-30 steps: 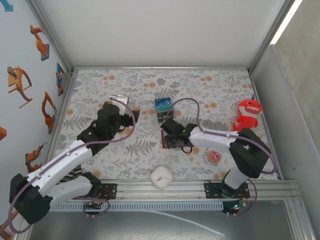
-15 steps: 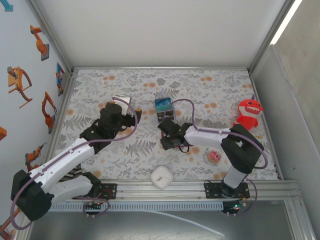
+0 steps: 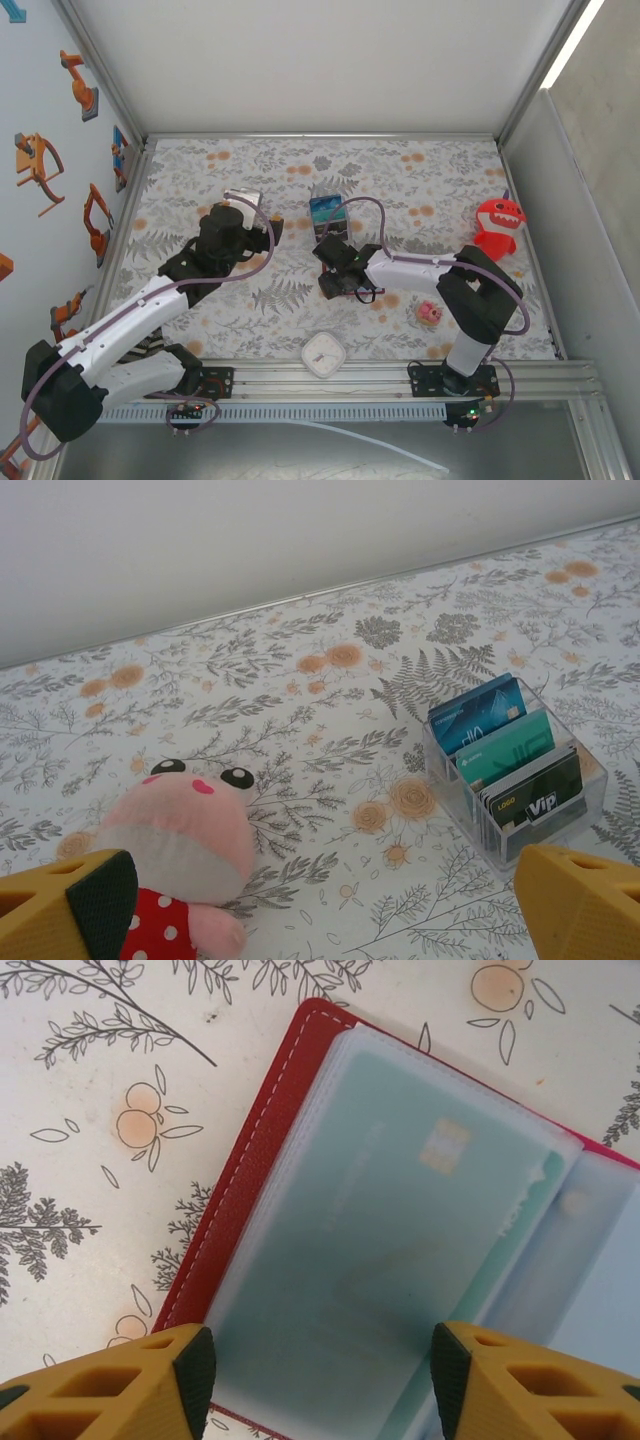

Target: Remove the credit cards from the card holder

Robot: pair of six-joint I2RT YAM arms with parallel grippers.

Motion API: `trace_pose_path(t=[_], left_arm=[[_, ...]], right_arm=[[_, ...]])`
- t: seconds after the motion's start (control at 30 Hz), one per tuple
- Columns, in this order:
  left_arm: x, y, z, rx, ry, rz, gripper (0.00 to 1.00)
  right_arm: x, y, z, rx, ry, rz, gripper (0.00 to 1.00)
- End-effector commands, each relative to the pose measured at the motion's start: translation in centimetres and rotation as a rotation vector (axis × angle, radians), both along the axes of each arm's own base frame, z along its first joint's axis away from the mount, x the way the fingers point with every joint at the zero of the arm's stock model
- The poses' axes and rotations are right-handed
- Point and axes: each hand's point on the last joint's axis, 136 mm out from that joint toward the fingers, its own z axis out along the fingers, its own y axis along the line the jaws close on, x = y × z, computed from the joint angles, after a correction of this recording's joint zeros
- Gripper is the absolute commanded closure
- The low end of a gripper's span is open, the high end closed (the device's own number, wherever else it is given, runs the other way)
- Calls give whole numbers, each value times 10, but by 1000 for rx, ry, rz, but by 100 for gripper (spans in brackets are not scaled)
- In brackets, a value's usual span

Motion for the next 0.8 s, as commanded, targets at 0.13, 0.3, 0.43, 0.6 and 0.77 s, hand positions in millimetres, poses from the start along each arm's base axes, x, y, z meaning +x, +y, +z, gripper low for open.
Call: trace_pose_path(t=[0.13,0.3,0.43,0.6,0.77], left_arm=[[4,-6,12,-25,-15,-3,3],[5,-6,13,-18,-14,-3,3],[4,-3,11,-9,-8,3,3],[-1,3,12,-10,-16,16,3],[-1,5,13,-8,-22,22,3]], right_arm=[[1,6,20,41,-28,7,50],[3,11,20,48,-25,13,52],[4,14,15,41,-14,15,48],[2,16,6,38,7,21,46],[2,9,0,18,5,2,47]])
